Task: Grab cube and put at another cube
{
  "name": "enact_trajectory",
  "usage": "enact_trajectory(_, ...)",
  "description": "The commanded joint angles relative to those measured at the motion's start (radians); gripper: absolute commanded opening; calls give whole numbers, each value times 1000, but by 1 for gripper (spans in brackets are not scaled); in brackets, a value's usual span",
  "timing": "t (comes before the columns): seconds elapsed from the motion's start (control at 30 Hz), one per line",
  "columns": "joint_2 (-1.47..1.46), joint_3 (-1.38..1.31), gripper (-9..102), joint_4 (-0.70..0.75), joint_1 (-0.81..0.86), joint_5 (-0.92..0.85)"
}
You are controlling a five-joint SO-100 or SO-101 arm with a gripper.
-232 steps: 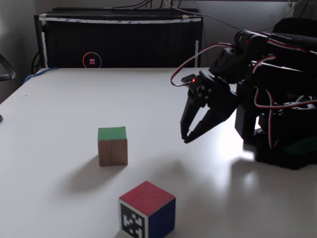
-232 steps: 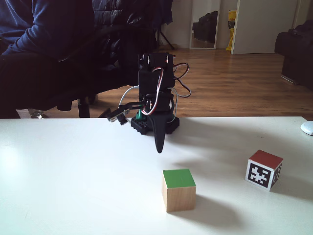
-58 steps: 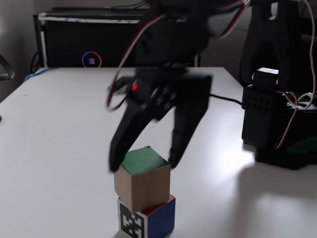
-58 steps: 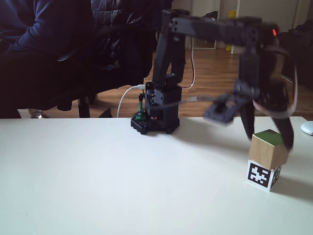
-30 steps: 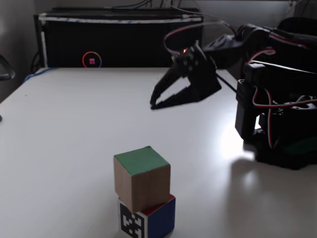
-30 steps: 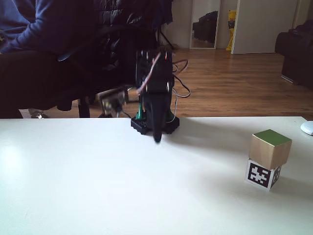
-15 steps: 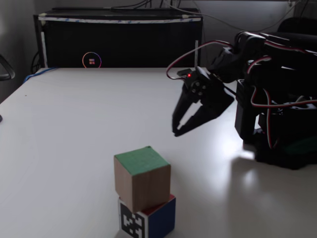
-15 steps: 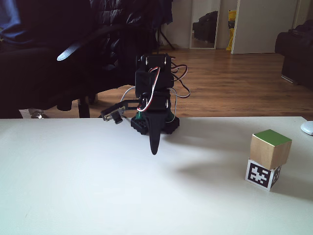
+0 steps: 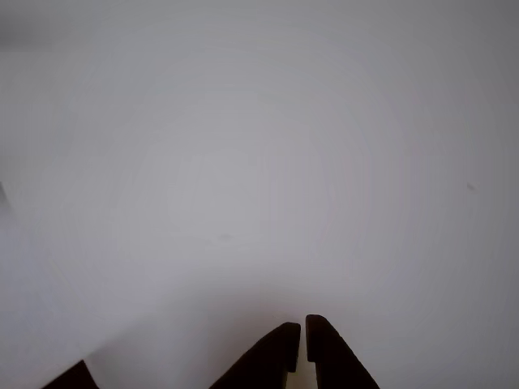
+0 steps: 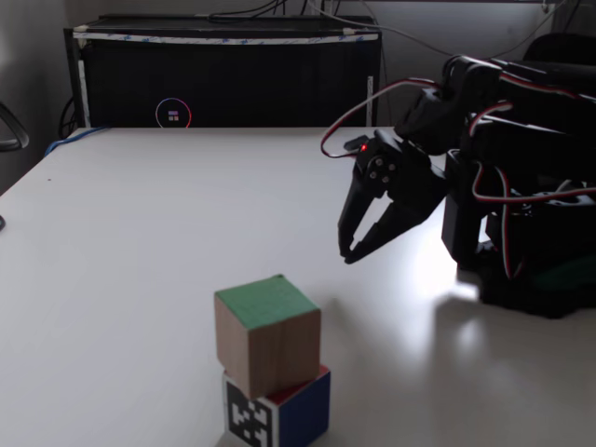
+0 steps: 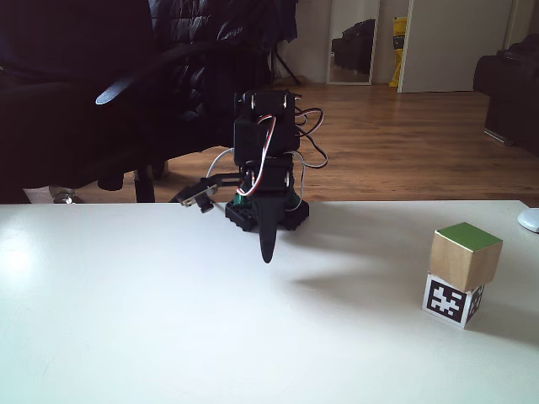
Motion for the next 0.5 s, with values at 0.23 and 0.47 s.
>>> enact_trajectory(0.23,5,-49,0,5,18,-3)
enact_trajectory(0.47,5,-49,0,5,20,-2)
